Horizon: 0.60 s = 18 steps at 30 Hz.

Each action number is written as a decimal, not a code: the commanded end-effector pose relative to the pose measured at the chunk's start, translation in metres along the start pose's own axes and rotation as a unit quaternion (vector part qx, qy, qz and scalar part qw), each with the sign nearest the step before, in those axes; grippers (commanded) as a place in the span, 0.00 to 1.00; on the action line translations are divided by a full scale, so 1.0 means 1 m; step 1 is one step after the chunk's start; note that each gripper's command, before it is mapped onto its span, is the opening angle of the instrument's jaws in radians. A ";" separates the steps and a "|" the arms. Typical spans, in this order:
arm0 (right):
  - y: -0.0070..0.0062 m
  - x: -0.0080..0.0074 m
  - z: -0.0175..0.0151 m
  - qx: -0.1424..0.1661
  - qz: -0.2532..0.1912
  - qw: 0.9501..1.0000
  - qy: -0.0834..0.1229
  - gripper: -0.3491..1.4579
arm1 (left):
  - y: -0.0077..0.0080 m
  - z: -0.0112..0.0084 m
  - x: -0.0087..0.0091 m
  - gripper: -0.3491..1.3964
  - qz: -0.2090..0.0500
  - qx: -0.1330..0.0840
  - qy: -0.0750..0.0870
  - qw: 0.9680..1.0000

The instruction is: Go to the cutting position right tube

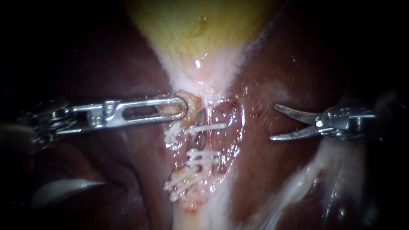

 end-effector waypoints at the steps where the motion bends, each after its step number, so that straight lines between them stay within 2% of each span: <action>1: 0.0000 0.0000 0.0000 0.000 0.000 1.000 0.000 0.97 | 0.0000 0.0000 0.0000 0.00 0.000 0.001 0.001 1.000; 6: 0.0000 0.0000 0.0000 0.000 0.000 1.000 0.000 0.97 | 0.0000 -0.0001 -0.0001 0.00 0.000 0.001 0.001 1.000; 10: 0.0000 0.0000 0.0000 0.000 0.000 1.000 0.000 0.97 | -0.0001 -0.0010 -0.0009 0.00 -0.002 0.005 0.005 1.000; 14: 0.0000 0.0000 0.0000 0.000 0.000 1.000 0.000 0.97 | -0.0007 -0.0027 -0.0025 0.00 -0.007 0.000 0.004 1.000; 18: 0.0000 0.0000 0.0000 -0.001 0.000 1.000 0.000 0.97 | -0.0018 -0.0048 -0.0043 0.00 -0.013 0.001 -0.008 1.000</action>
